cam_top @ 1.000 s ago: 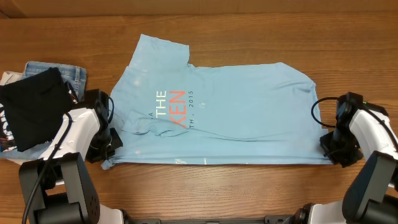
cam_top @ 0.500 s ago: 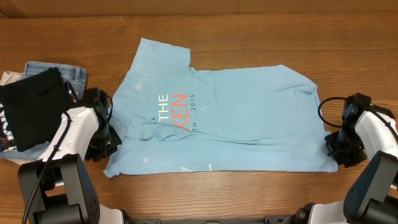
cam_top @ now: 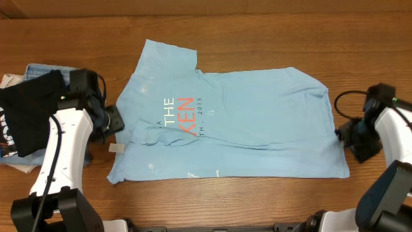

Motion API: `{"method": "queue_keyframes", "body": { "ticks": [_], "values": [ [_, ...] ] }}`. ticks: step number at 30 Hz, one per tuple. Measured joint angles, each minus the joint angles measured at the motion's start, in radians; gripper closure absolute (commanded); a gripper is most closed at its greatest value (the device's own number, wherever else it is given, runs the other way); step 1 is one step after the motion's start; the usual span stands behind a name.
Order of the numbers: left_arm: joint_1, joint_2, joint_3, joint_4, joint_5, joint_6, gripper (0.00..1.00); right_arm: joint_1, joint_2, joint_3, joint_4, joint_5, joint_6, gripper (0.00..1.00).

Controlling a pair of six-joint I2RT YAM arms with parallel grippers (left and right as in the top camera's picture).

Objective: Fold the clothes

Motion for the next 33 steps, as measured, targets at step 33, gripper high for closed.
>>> {"method": "queue_keyframes", "body": {
  "ticks": [33],
  "values": [
    [-0.040, 0.799, 0.798, 0.220, 0.285, 0.202, 0.15, 0.065, -0.022, 0.219, -0.036, -0.288, -0.359, 0.18]
  ]
}}
